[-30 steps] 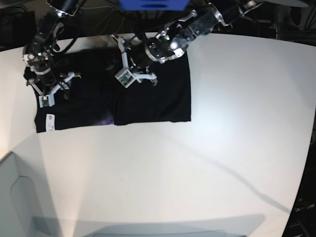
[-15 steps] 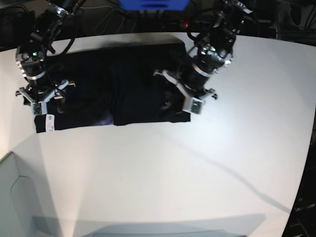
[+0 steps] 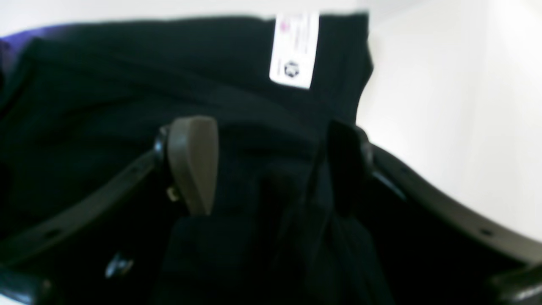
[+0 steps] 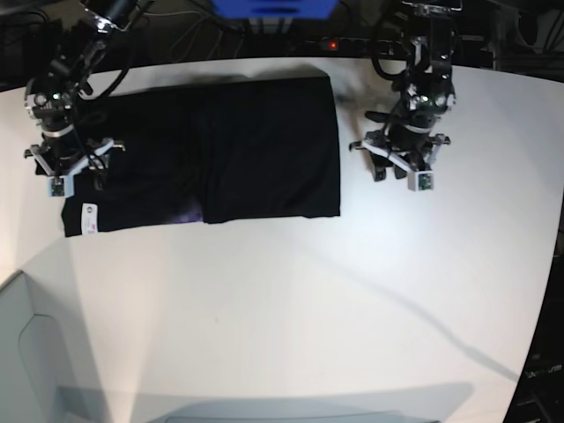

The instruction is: Fold the T-shirt properly

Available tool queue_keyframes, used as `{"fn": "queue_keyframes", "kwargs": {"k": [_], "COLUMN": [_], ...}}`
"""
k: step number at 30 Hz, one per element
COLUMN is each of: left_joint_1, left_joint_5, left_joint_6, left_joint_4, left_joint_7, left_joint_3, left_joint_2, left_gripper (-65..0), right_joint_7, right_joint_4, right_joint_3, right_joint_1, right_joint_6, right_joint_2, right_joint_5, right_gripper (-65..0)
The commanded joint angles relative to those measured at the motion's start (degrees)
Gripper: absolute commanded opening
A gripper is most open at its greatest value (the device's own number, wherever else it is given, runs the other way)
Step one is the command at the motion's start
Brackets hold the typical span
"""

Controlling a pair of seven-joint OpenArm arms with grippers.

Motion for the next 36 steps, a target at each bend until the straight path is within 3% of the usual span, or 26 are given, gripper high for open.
{"fn": "queue_keyframes", "kwargs": {"k": [1,8,20,24,31,36], "left_joint_1": [-0.5,-2.6,-2.9,-2.9,-2.9,-2.9], "left_joint_5": [-0.1,-0.1,-0.1,-0.1,0.0,0.0], "left_joint_6": [-0.4,-0.4,-0.4,-0.4,-0.4,-0.4], "left_joint_4": [1.1,0.5,0.4,0.4,0.4,0.4], "left_joint_7": [-1.4,-1.1,-1.3,-1.3,-1.3,-1.3], "left_joint_3": [0.6,1.6,4.9,4.9,4.5,4.4], "left_joint_2": [-0.2,2.0,2.2,2.2,2.0,1.9], "left_gripper": [-40.7,-40.7,-40.7,-40.7,-40.7,-40.7], "right_joint_7": [1.1,1.1,1.1,1.1,-3.7,-4.0], "right_joint_4": [-0.6,-8.9,-19.4,-19.9,-19.9,-18.1], "right_joint_3": [0.4,0.5,2.9,2.7,1.8,-0.4], "right_joint_1": [0.8,2.5,4.8,4.4,4.8,4.8], "right_joint_6": [0.0,0.0,0.3,0.3,0.4,0.4], "right_joint_2": [0.9,4.6,5.4,5.2,5.2,5.4], "right_joint_5": [0.8,0.8,0.8,0.8,0.8,1.0], "right_gripper": [-22.7,-22.7,-23.9,-32.9,-62.8,-65.0]}}
